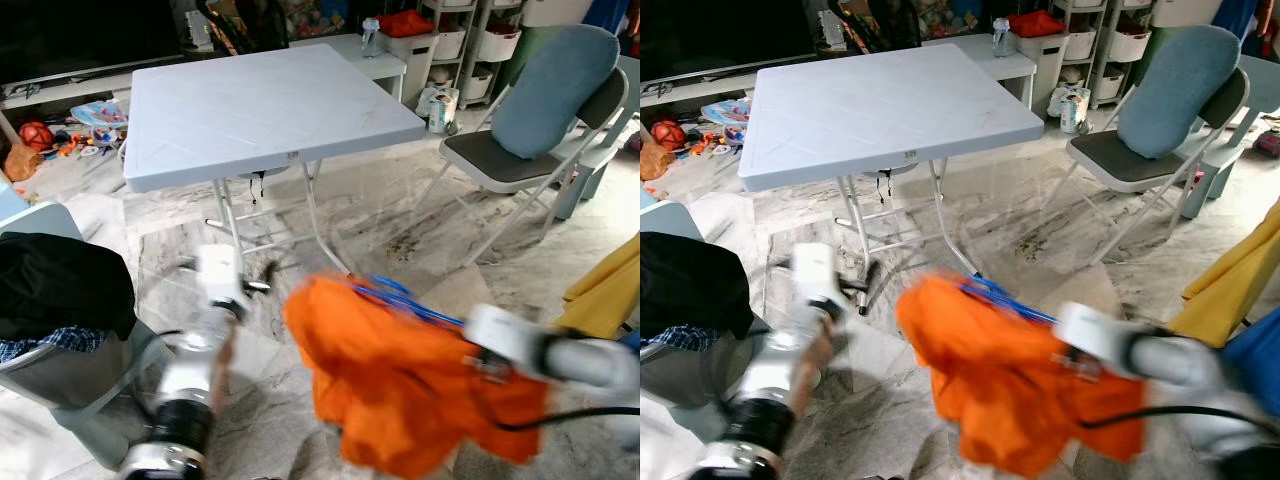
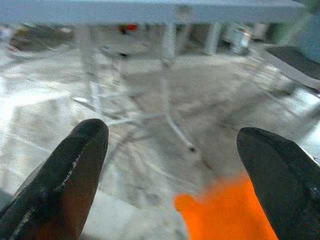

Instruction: Hang hanger

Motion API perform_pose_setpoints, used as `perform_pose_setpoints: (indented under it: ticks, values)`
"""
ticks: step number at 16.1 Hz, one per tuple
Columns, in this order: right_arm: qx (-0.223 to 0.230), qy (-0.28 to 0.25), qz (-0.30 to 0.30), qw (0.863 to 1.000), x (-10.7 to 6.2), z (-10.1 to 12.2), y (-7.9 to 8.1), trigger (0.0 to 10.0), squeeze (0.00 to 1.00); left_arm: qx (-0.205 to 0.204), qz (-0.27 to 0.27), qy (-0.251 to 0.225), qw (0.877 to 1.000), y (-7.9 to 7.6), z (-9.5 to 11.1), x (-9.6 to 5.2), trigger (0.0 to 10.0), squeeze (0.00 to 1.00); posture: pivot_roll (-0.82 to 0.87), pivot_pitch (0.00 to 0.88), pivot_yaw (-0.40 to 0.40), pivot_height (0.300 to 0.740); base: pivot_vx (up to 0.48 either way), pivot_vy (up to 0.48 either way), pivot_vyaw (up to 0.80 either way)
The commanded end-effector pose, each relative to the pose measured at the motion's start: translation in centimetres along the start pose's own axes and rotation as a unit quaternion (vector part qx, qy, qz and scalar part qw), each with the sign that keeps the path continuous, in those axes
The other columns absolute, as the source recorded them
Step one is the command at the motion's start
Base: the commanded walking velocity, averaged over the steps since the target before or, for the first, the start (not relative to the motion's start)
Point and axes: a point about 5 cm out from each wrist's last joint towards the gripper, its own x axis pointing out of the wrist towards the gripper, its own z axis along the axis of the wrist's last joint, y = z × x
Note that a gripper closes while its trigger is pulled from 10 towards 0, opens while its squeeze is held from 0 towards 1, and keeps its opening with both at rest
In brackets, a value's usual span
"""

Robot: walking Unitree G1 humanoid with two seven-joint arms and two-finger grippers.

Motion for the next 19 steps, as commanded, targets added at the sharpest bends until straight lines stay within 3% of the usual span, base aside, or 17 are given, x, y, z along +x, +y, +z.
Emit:
perform_pose_setpoints:
  ticks: [1, 4, 5, 7, 9, 11, 12, 14, 18, 19]
  values:
    - [-0.010, -0.017, 0.010, 1.000, -0.8, 0.1, -0.4, 10.0, 0.00, 0.005, 0.005, -0.007, 1.000, 0.0, 0.4, 0.2, 10.0, 0.00, -0.13, 0.000, 0.046, 0.740, 0.000, 0.000, 0.00]
    - [0.067, -0.076, 0.064, 0.993, -3.2, 0.0, -0.9, 10.0, 0.00, 0.004, 0.008, -0.003, 1.000, 0.2, 0.1, 0.1, 10.0, 0.00, -0.14, 0.000, 0.046, 0.740, 0.000, 0.000, 0.00]
    - [0.062, -0.080, 0.064, 0.993, -3.5, 0.1, -1.0, 10.0, 0.00, 0.003, 0.008, -0.002, 1.000, 0.2, 0.1, 0.1, 10.0, 0.00, -0.14, 0.000, 0.049, 0.740, 0.000, 0.000, 0.00]
    - [0.052, -0.080, 0.031, 0.995, -2.9, 0.6, -1.7, 10.0, 0.00, -0.001, -0.003, 0.001, 1.000, -0.6, -0.1, 0.1, 10.0, 0.00, -0.15, 0.000, 0.051, 0.740, 0.000, 0.000, 0.00]
    - [0.048, -0.093, -0.051, 0.993, -1.2, 1.9, -2.9, 10.0, 0.00, -0.005, -0.031, 0.006, 0.999, -2.4, -0.3, 0.1, 10.0, 0.00, -0.14, 0.000, 0.049, 0.740, 0.000, 0.000, 0.00]
    - [0.077, -0.147, -0.096, 0.982, 0.5, 4.7, -3.3, 10.0, 0.00, 0.009, -0.085, -0.017, 0.996, -4.9, 0.5, 0.1, 10.0, 0.00, -0.14, 0.000, 0.047, 0.740, 0.000, 0.000, 0.00]
    - [0.118, -0.188, -0.110, 0.969, 1.4, 6.9, -3.2, 10.0, 0.00, 0.004, -0.124, -0.031, 0.992, -6.5, 1.0, -0.1, 10.0, 0.00, -0.13, 0.000, 0.046, 0.740, 0.000, 0.000, 0.00]
    - [0.142, -0.224, -0.099, 0.959, 2.3, 9.0, -2.1, 10.0, 0.00, 0.009, -0.136, -0.039, 0.990, -7.0, 1.2, -0.2, 10.0, 0.00, -0.13, 0.000, 0.045, 0.740, 0.000, 0.000, 0.00]
    - [0.129, -0.244, -0.043, 0.960, 3.0, 10.6, 0.9, 10.0, 0.00, -0.014, -0.127, -0.055, 0.990, -6.8, 2.0, -0.1, 10.0, 0.00, -0.13, 0.000, 0.048, 0.740, 0.000, 0.000, 0.00]
    - [0.121, -0.224, -0.046, 0.966, 3.6, 10.0, 1.5, 10.0, 0.00, -0.043, -0.131, -0.067, 0.988, -6.9, 2.8, 0.0, 10.0, 0.00, -0.14, 0.000, 0.049, 0.740, 0.000, 0.000, 0.00]
